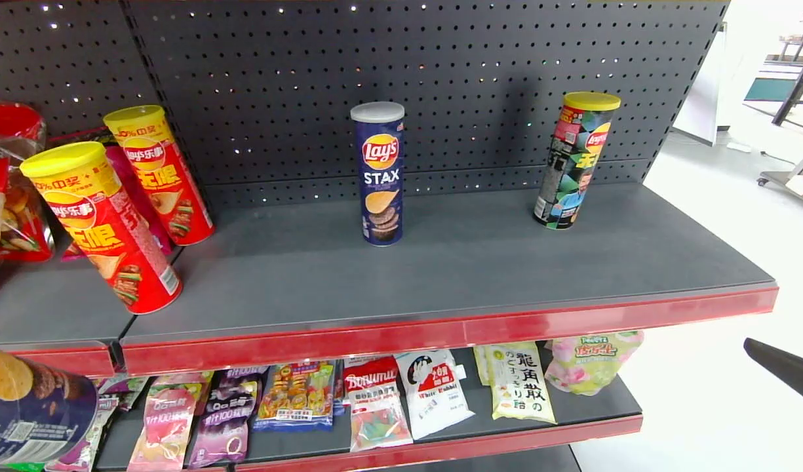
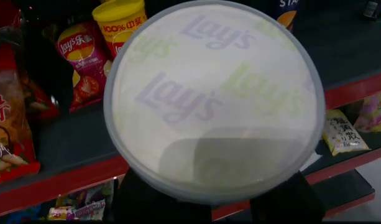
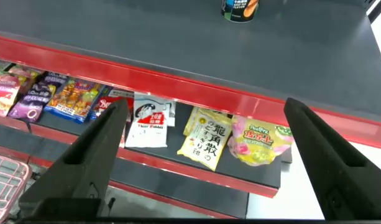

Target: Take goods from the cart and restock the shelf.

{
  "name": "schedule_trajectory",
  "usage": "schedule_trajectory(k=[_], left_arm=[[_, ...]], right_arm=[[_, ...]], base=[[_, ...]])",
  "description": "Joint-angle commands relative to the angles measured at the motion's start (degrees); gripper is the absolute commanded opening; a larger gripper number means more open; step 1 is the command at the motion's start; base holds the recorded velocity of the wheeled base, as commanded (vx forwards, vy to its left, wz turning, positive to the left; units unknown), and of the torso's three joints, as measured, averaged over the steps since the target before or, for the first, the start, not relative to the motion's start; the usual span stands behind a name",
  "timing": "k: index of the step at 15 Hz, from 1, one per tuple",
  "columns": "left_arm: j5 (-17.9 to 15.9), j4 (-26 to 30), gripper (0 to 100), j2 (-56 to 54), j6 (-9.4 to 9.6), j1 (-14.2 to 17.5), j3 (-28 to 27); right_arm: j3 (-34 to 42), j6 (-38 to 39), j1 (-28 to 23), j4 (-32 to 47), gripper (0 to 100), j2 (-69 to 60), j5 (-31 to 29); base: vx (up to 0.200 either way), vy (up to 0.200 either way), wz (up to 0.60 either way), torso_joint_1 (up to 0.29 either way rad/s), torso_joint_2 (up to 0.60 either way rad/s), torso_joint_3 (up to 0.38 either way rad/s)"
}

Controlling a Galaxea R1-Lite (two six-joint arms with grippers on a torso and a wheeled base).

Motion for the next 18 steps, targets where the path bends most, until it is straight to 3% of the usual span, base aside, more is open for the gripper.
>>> schedule_trajectory(k=[1, 12, 16, 17, 18], left_arm=[[0.0, -0.1, 0, 0.6, 0.01, 0.0, 0.0], [-0.1, -0.1, 0, 0.0, 0.36, 0.0, 0.5], [-0.5, -0.1, 0, -2.9, 0.89, -0.3, 2.7], [-0.5, -0.1, 0, -2.9, 0.89, -0.3, 2.7], [-1.6, 0.0, 0, -4.9, 0.89, -1.2, 3.5]], right_arm=[[-0.7, -0.3, 0.3, 0.0, 100, 1.6, 0.1], [-0.6, -1.5, 1.6, -0.3, 100, 2.6, 0.1], [-5.9, -3.8, 10.4, -0.3, 100, 8.9, 0.9], [-5.9, -3.8, 10.4, -0.3, 100, 8.9, 0.9], [-9.7, -3.7, 12.8, -0.6, 100, 16.5, 4.9]], base=[[0.000, 0.000, 0.00, 0.000, 0.00, 0.000], [0.000, 0.164, 0.00, 0.002, 0.00, 0.001], [0.000, 0.000, 0.00, 0.000, 0.00, 0.000], [0.000, 0.000, 0.00, 0.000, 0.00, 0.000], [0.000, 0.000, 0.00, 0.000, 0.00, 0.000]])
